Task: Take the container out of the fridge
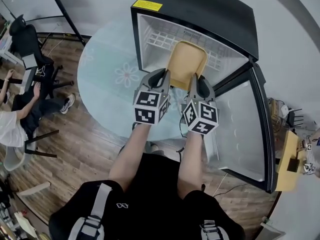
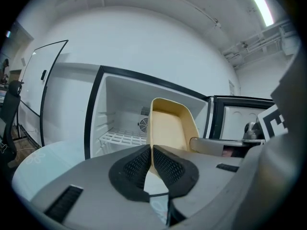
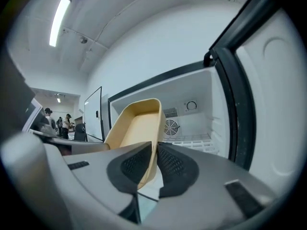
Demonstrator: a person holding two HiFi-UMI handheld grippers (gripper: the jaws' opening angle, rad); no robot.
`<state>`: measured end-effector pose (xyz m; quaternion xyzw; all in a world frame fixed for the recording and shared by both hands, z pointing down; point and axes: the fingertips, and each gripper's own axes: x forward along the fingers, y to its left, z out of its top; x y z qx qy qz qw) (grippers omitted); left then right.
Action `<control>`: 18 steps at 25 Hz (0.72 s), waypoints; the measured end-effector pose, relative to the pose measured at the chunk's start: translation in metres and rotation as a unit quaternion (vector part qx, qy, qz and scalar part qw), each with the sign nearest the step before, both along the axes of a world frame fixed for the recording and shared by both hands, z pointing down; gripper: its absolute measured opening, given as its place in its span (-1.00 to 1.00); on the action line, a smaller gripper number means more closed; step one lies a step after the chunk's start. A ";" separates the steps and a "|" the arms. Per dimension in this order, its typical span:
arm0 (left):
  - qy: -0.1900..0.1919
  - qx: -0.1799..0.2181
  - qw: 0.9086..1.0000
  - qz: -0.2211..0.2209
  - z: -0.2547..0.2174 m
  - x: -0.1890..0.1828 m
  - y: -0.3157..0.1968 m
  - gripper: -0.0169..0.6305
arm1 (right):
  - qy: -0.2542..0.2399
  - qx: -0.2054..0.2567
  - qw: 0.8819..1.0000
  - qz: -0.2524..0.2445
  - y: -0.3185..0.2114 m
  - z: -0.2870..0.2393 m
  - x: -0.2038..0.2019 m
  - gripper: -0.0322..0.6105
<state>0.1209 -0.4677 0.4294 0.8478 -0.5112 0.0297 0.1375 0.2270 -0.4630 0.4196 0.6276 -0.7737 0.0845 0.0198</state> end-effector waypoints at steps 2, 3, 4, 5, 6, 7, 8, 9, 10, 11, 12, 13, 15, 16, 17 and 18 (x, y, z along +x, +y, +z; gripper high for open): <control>-0.003 0.008 1.000 0.003 -0.002 0.001 0.018 -0.89 | -0.005 0.007 1.000 -0.004 0.017 0.000 0.001 -0.78; -0.006 0.013 1.000 0.005 -0.002 0.001 0.026 -0.89 | -0.009 0.011 1.000 -0.005 0.024 0.000 0.001 -0.78; -0.009 0.016 1.000 0.008 -0.002 0.002 0.034 -0.88 | -0.013 0.015 1.000 -0.004 0.030 0.000 0.002 -0.79; -0.013 0.018 1.000 0.011 -0.001 0.002 0.040 -0.87 | -0.016 0.018 1.000 -0.003 0.036 0.002 0.002 -0.80; -0.016 0.018 1.000 0.013 0.002 0.003 0.046 -0.87 | -0.018 0.018 1.000 -0.002 0.042 0.004 0.003 -0.81; -0.019 0.015 1.000 0.015 0.005 0.004 0.053 -0.87 | -0.018 0.017 1.000 -0.002 0.048 0.007 0.003 -0.81; -0.020 0.013 1.000 0.017 0.007 0.004 0.060 -0.86 | -0.020 0.015 1.000 -0.003 0.054 0.009 0.003 -0.82; -0.022 0.012 1.000 0.018 0.008 0.004 0.065 -0.86 | -0.023 0.015 1.000 -0.004 0.058 0.009 0.004 -0.82; -0.023 0.013 0.999 0.019 0.007 0.005 0.069 -0.86 | -0.026 0.016 1.000 -0.006 0.062 0.008 0.004 -0.82; -0.024 0.015 0.999 0.020 0.004 0.006 0.071 -0.86 | -0.030 0.019 0.999 -0.006 0.064 0.005 0.005 -0.82; -0.026 0.018 0.999 0.021 0.001 0.006 0.073 -0.86 | -0.033 0.022 0.999 -0.006 0.065 0.003 0.006 -0.82; -0.028 0.020 0.999 0.022 -0.001 0.007 0.074 -0.86 | -0.035 0.024 0.999 -0.006 0.066 0.002 0.007 -0.82; -0.033 0.020 0.999 0.023 -0.001 0.009 0.076 -0.86 | -0.040 0.024 0.999 -0.006 0.067 0.003 0.008 -0.82; -0.035 0.018 0.999 0.024 0.000 0.009 0.077 -0.86 | -0.041 0.023 0.999 -0.007 0.068 0.004 0.009 -0.82; -0.036 0.017 0.999 0.024 0.001 0.009 0.078 -0.86 | -0.042 0.022 0.999 -0.007 0.069 0.005 0.009 -0.82; -0.037 0.016 0.999 0.025 0.002 0.009 0.079 -0.86 | -0.043 0.022 0.999 -0.008 0.069 0.005 0.009 -0.82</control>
